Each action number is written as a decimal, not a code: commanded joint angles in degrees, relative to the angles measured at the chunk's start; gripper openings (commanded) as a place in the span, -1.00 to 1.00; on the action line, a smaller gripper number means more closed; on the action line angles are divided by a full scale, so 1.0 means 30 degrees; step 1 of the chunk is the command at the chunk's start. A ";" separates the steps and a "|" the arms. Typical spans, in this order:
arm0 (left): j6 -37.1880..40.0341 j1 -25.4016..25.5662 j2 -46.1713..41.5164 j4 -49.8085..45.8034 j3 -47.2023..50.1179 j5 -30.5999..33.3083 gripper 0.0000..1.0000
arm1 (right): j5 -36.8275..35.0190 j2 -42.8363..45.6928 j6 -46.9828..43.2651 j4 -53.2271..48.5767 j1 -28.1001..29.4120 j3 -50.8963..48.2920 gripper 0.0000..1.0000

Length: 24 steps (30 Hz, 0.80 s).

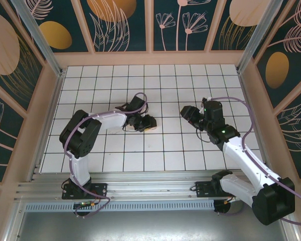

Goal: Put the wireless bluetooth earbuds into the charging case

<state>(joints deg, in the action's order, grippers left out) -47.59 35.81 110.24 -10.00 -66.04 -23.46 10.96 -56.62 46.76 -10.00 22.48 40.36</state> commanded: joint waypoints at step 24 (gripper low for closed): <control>0.6820 -0.4840 -1.0362 -0.2537 0.0357 1.0400 0.97 | -0.7875 0.1211 -0.8347 0.3664 -0.1677 -0.2170 0.98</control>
<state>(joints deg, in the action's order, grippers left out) -34.15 24.16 84.47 -20.97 -68.05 -1.67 -5.19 -53.60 29.41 -4.69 19.00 37.10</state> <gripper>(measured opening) 0.983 0.976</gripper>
